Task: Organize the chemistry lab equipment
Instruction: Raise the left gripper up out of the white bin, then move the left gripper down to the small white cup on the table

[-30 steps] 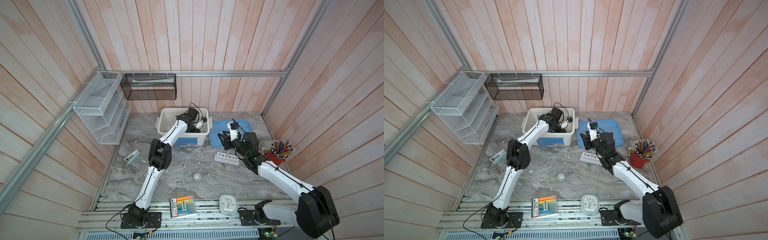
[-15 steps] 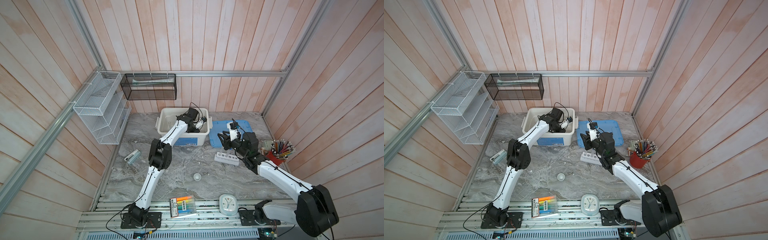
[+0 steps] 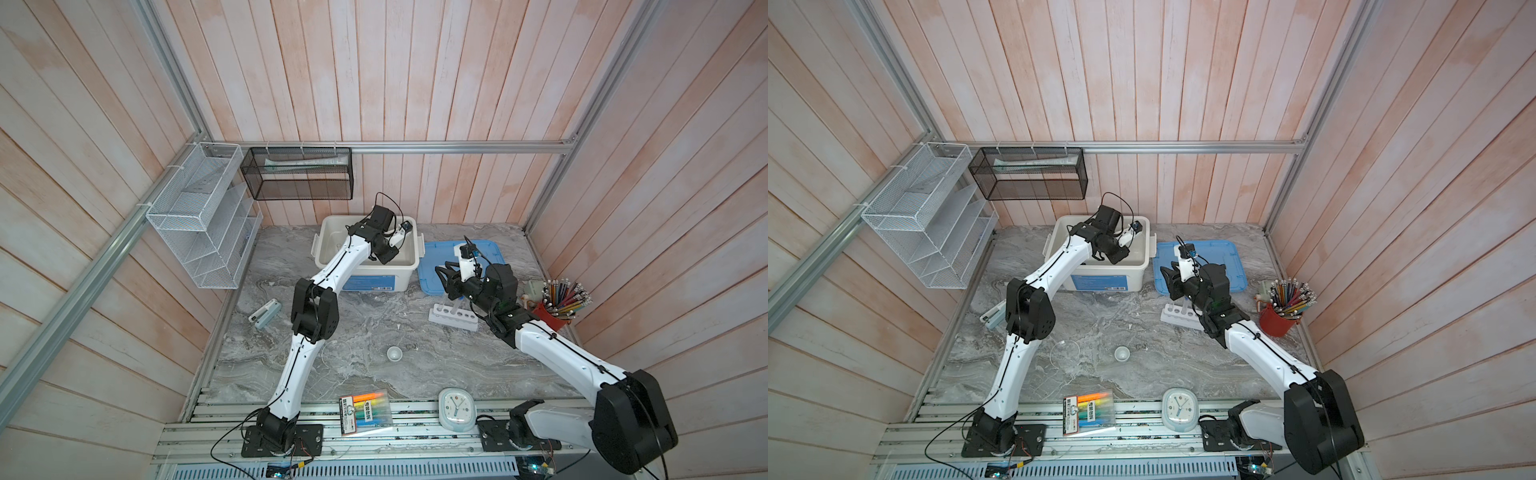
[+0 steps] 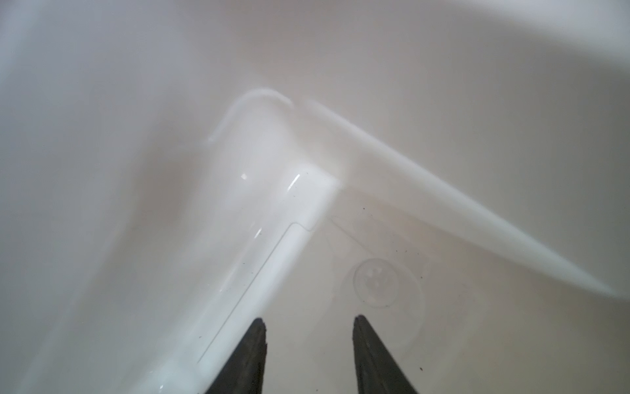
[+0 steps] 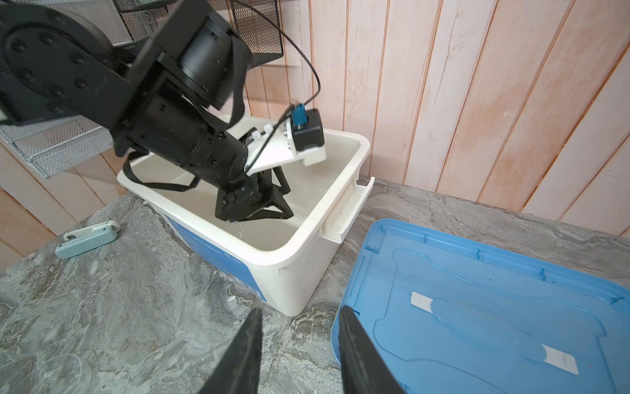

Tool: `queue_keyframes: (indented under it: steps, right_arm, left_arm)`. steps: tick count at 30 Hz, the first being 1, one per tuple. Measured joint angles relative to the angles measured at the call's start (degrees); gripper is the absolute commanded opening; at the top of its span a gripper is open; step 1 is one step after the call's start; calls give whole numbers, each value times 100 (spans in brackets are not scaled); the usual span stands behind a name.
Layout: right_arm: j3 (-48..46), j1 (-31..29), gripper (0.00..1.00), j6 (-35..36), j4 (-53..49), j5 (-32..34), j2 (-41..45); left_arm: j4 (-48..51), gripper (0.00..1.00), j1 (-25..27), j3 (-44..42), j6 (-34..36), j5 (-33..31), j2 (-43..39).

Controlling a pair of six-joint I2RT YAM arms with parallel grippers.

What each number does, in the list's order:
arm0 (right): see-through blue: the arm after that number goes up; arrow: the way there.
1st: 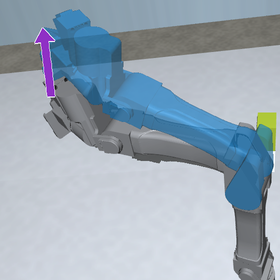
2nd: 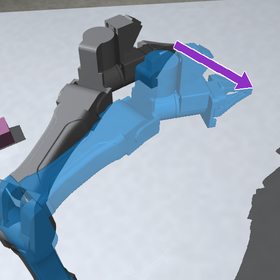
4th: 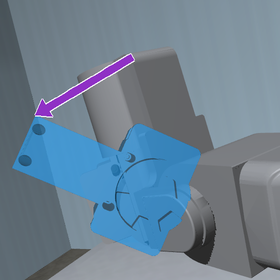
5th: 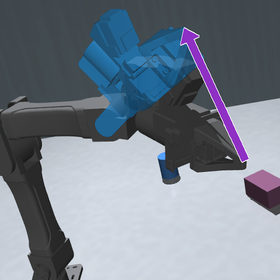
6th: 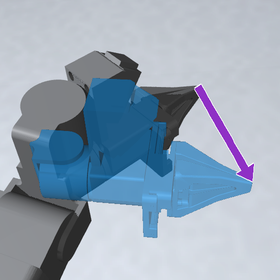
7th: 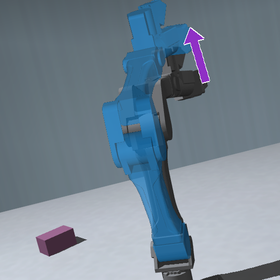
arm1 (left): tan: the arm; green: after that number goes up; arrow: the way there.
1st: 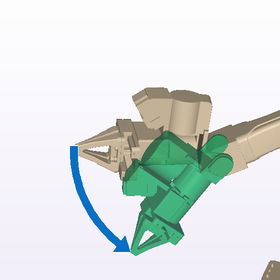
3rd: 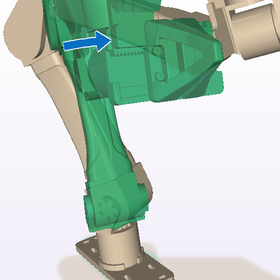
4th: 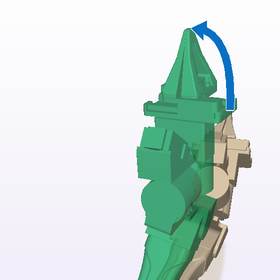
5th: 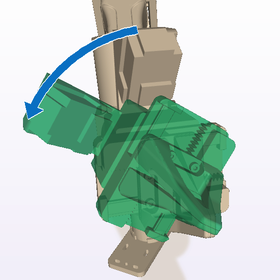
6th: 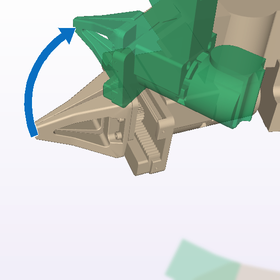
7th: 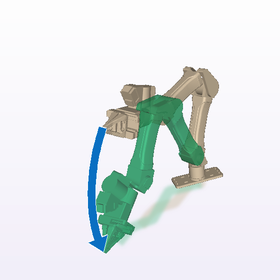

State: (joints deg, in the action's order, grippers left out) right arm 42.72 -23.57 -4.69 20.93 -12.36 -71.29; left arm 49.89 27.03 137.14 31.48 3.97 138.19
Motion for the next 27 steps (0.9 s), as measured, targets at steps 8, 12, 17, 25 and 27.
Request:
queue_keyframes:
  steps: [8,12,17,25,27]
  right_arm:
    - [164,-39,38,2,-208,-17,212]
    - [192,-98,38,20,-337,-11,348]
    - [201,-142,38,22,-516,11,435]
    - [201,-179,38,24,-730,76,450]
    - [201,-179,38,37,-791,114,450]
  left_arm:
    - [-463,44,-13,-791,-90,-72,-1508]
    - [-710,44,-11,-1729,-188,-79,-2474]
    - [-968,44,17,-3388,-415,39,-3919]
    - [-887,43,485,-5919,-931,243,-5670]
    - [-813,43,647,-6452,-1113,339,-5869]
